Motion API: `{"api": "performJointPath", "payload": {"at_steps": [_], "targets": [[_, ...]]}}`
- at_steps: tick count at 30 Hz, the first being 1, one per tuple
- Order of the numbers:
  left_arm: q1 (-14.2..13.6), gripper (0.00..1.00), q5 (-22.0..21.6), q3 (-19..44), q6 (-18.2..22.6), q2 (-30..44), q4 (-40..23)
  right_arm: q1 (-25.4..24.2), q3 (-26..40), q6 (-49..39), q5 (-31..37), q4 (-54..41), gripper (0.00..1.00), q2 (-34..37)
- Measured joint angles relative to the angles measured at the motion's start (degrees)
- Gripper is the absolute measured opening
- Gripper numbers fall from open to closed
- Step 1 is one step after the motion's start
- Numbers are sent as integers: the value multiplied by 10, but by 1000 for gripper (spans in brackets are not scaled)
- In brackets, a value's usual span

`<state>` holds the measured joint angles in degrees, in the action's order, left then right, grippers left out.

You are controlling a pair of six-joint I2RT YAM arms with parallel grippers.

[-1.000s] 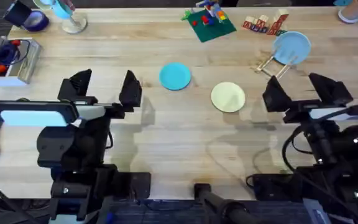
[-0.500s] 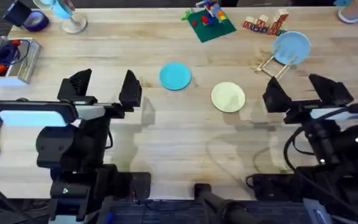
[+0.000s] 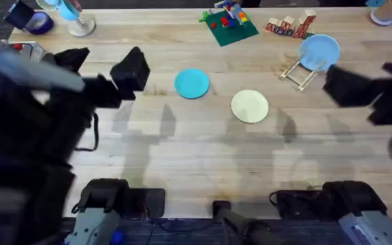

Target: Pick up the plates from the table one by one and place each into a slot on the dish rack.

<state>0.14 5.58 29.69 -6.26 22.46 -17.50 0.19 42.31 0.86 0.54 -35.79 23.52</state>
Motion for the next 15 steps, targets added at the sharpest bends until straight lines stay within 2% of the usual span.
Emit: {"api": "performJointPath", "payload": {"at_steps": [7, 15], "targets": [[0, 993, 71, 185, -3, 190, -139, 0, 213, 0, -15, -172, 995, 168], [0, 993, 114, 372, -7, 375, -342, 0, 386, 0, -52, -339, 994, 315]]}}
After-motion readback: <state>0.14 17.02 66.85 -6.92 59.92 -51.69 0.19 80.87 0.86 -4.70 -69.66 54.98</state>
